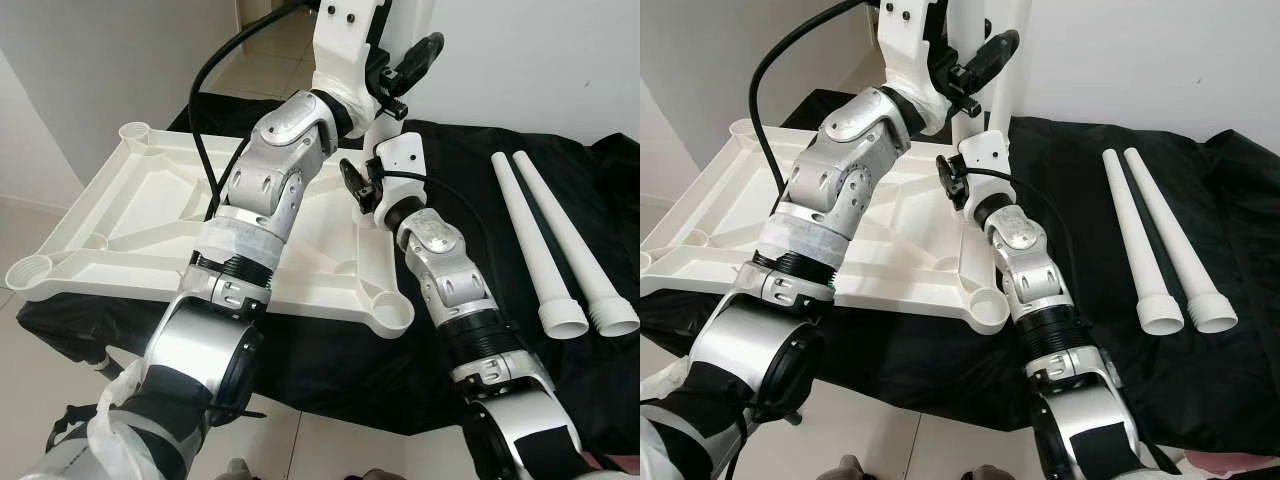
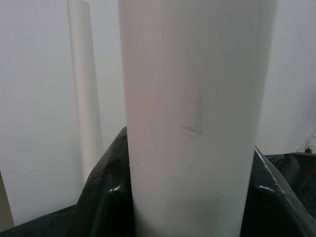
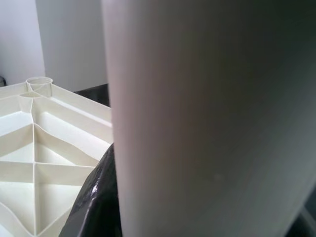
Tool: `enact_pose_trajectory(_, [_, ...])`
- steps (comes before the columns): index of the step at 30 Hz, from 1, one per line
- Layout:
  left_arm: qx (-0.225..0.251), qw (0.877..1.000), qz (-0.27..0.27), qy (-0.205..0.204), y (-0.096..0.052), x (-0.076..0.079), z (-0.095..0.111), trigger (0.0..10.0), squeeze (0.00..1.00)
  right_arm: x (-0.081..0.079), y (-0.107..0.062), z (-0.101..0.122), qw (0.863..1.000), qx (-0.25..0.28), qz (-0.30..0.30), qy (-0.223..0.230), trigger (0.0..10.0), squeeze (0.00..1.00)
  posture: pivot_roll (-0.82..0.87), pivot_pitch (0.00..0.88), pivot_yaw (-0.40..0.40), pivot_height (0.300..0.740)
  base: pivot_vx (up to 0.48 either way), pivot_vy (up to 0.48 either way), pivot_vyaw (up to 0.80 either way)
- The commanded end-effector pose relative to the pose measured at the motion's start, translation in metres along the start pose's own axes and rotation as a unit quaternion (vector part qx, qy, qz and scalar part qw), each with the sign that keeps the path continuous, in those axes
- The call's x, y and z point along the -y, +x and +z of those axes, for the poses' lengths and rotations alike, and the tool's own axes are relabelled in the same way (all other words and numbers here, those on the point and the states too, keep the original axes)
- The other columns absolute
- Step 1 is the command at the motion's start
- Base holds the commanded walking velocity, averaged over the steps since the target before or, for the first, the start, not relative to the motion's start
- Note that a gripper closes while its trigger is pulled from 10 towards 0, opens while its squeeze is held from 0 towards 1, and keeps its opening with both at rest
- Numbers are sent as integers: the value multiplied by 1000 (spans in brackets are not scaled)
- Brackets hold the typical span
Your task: Building children table
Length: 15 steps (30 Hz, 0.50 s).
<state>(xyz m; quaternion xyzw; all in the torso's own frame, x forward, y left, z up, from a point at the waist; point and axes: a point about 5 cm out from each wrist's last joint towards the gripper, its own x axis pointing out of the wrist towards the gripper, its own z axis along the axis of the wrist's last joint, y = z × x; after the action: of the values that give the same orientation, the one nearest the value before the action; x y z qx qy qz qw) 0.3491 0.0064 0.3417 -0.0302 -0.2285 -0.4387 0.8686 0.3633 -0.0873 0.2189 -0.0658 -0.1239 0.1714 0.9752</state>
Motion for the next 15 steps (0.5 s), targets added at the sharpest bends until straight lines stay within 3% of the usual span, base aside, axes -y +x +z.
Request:
enact_pose_trajectory(1, [12, 1000, 16, -16, 2, 4, 4, 10000, 208, 15, 0, 3, 998, -3, -52, 32, 10000, 0, -47, 0, -20, 740, 0, 0, 0])
enact_pose_trajectory(2, [12, 1000, 16, -16, 2, 4, 4, 10000, 208, 15, 0, 3, 998, -3, -52, 32, 10000, 0, -47, 0, -20, 740, 0, 0, 0])
enact_pose_trajectory(3, [14, 1000, 12, -20, 1, 5, 4, 10000, 1000, 18, 0, 3, 997, -3, -63, 41, 10000, 0, -47, 0, -20, 740, 0, 0, 0])
enact_pose_trajectory(7, [16, 1000, 7, -19, 0, 5, 5, 10000, 1000, 23, -1, 2, 994, -3, -83, 64, 10000, 0, -49, 0, -15, 740, 0, 0, 0])
enact_pose_trajectory(8, [31, 999, -2, -33, -1, 5, 11, 10000, 0, 27, -1, 0, 993, -7, -101, 68, 10000, 0, -51, 0, -13, 740, 0, 0, 0])
enact_pose_trajectory(15, [70, 995, -17, -74, -14, -1, 24, 10000, 0, 38, -5, -6, 984, -19, -151, 92, 10000, 0, -60, 0, -10, 740, 0, 0, 0])
